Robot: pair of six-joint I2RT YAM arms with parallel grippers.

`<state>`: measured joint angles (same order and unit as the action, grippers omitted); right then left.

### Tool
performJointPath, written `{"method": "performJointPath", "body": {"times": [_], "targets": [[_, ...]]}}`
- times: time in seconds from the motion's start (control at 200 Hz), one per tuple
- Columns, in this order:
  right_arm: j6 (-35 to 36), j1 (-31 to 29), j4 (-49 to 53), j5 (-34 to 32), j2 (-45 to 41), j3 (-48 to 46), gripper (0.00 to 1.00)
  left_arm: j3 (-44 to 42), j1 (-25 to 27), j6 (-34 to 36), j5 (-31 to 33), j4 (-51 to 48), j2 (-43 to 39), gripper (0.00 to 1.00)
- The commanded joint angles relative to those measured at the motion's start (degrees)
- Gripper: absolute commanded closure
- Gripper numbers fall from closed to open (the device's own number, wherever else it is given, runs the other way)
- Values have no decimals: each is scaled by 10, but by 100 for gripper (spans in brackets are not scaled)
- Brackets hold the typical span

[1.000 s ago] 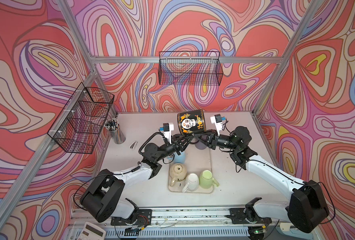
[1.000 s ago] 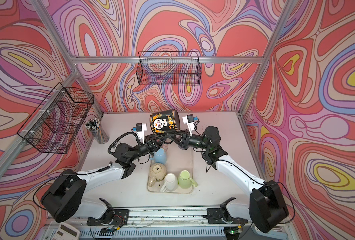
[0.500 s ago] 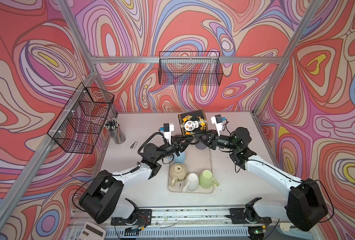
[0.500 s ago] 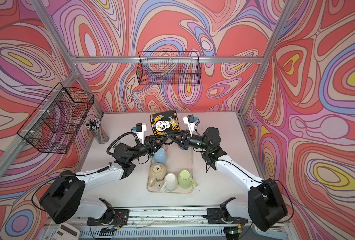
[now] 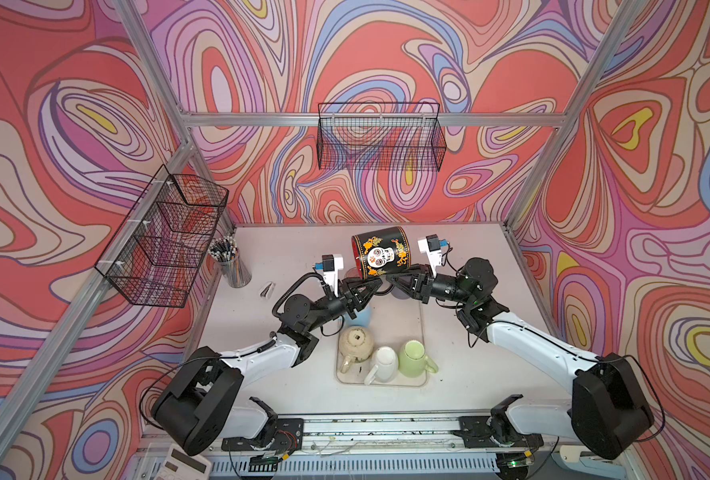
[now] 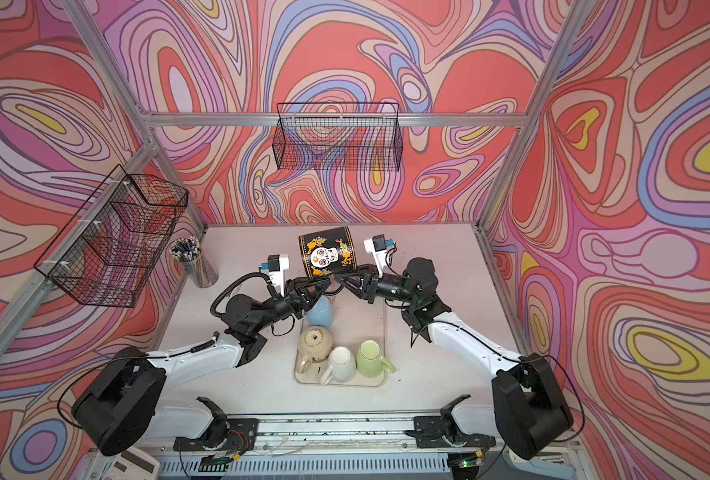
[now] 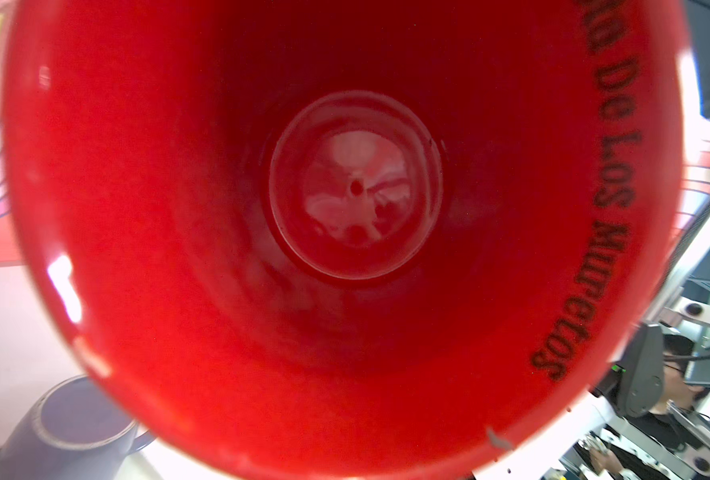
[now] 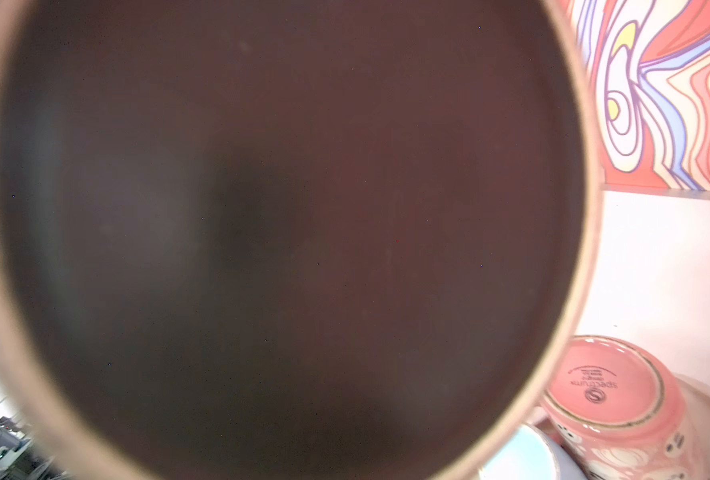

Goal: Turn the mug right side up

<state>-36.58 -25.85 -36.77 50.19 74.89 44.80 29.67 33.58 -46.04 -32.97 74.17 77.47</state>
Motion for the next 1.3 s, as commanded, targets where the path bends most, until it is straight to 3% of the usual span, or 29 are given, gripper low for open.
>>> {"method": "performJointPath", "body": {"times": [0.0, 0.471, 0.676, 0.876, 1.292], "targets": [[26, -1, -24, -15, -9, -4, 66, -28, -16, 23, 47, 41, -31, 100], [41, -1, -19, -52, 5, -39, 61, -95, -80, -3, 116, -15, -91, 100], [53, -1, 5, -58, -5, -41, 61, -62, -82, 41, 176, -232, -172, 100], [64, -1, 19, -61, -19, -48, 61, -21, -84, 83, 220, -385, -230, 100], [69, -1, 17, -54, -27, -55, 61, 165, -90, 163, 318, -751, -213, 100]]}}
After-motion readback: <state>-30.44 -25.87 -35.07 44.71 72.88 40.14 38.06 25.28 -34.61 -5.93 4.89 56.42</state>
